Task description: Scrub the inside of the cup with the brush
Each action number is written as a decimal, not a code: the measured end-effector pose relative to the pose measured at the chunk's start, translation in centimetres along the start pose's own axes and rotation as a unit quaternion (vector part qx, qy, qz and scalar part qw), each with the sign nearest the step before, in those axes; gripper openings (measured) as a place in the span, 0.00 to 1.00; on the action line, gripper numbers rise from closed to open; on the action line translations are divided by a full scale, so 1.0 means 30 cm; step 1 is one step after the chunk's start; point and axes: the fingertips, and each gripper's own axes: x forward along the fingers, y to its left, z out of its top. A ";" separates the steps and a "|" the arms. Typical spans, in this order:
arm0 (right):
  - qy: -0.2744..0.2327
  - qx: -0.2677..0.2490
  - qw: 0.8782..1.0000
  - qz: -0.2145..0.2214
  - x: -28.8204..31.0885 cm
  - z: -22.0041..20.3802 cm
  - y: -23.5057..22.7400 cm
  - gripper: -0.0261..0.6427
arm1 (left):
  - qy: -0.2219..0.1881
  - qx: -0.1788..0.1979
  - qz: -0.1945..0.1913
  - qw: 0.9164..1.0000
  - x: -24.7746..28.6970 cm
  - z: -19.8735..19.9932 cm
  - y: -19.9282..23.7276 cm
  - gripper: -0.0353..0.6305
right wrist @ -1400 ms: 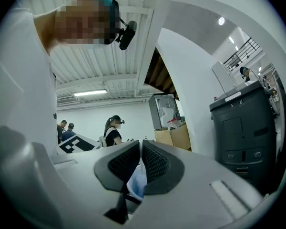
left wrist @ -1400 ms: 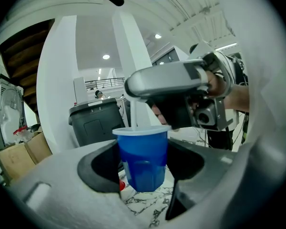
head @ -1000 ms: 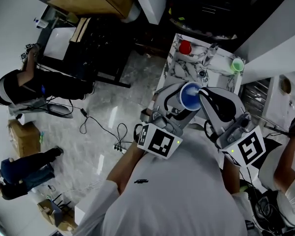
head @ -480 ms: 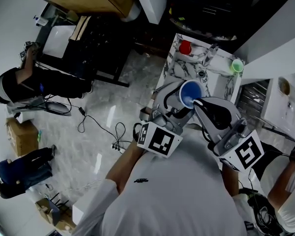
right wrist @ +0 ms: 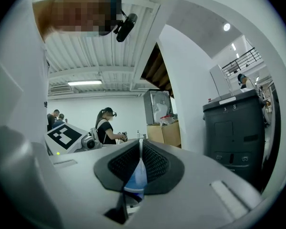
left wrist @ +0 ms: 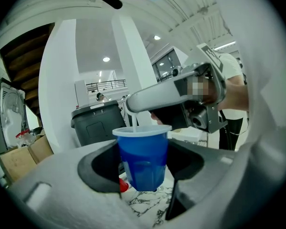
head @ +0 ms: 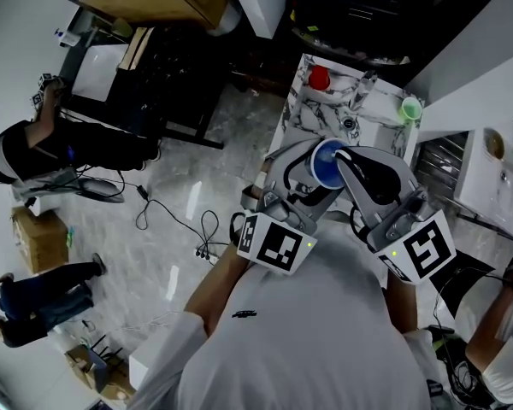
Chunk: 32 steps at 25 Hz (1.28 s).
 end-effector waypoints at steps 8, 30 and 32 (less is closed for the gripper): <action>0.018 0.015 0.999 0.034 -0.035 -0.027 0.035 0.08 | -0.001 -0.014 0.008 1.000 -0.002 -0.018 0.012 0.48; -0.038 0.045 0.998 -0.013 -0.007 0.037 -0.039 0.07 | -0.015 -0.012 0.020 1.000 -0.031 -0.014 0.043 0.48; -0.035 0.052 0.998 -0.013 -0.016 0.033 -0.045 0.07 | -0.016 -0.012 0.023 1.000 -0.031 -0.015 0.052 0.48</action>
